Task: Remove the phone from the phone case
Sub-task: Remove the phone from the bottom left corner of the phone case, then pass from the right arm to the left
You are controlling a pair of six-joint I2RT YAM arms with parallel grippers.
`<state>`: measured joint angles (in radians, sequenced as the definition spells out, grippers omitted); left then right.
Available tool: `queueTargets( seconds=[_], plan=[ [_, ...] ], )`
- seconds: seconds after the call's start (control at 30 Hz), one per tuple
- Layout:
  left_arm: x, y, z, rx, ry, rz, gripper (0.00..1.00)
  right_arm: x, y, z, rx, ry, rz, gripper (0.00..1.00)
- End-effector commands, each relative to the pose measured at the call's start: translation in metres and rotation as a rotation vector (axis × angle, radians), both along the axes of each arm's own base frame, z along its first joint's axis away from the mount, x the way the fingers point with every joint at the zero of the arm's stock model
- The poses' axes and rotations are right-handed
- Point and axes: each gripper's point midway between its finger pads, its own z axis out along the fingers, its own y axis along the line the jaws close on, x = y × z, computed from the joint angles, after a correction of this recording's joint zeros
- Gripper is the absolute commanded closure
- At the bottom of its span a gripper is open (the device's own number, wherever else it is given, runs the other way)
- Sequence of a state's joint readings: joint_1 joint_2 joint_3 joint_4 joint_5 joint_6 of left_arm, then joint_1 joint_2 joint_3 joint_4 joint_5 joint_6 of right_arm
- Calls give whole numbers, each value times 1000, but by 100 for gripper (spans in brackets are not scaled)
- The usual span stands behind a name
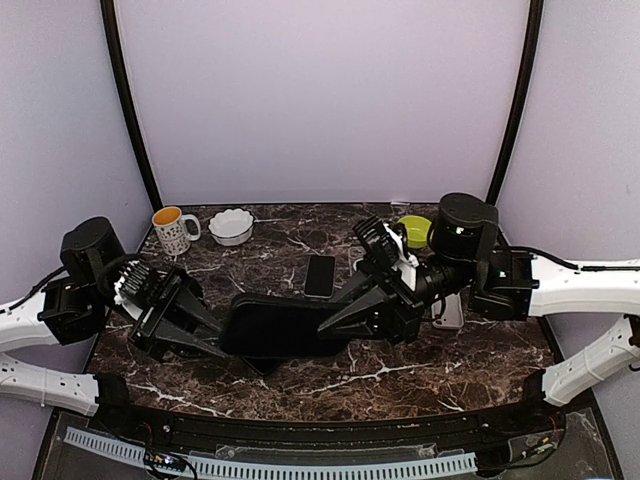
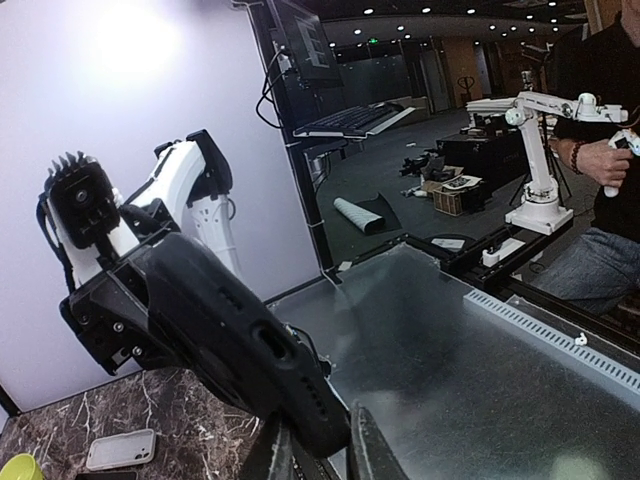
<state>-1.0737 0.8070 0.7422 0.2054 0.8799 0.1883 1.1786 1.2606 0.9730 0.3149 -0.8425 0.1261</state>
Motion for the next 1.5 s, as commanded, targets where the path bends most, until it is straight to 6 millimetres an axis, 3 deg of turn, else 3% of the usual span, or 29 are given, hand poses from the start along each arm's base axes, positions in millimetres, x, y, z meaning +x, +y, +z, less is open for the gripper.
queueTargets(
  seconds=[0.0, 0.5, 0.77, 0.9, 1.07, 1.3, 1.47],
  plan=[
    [1, -4, -2, 26, -12, -7, 85, -18, 1, 6, 0, -26, 127, 100],
    [0, -5, -13, 76, -41, -21, 91, -26, 10, -10, -127, 27, 259, 100],
    [7, -5, -15, 82, -47, 26, 89, -19, 12, -12, -127, -2, 199, 100],
    [11, -4, -15, 86, -39, 65, 79, -8, 11, -11, -113, -45, 122, 100],
    [16, 0, -26, 136, -12, 116, 57, 12, 1, -8, -104, -82, 1, 100],
    [30, 9, -50, 156, 38, 243, 48, 47, -26, -23, -152, -139, -251, 100],
    [52, 18, -49, 97, 57, 410, 42, 83, -47, -34, -163, -196, -520, 100]
  ],
)
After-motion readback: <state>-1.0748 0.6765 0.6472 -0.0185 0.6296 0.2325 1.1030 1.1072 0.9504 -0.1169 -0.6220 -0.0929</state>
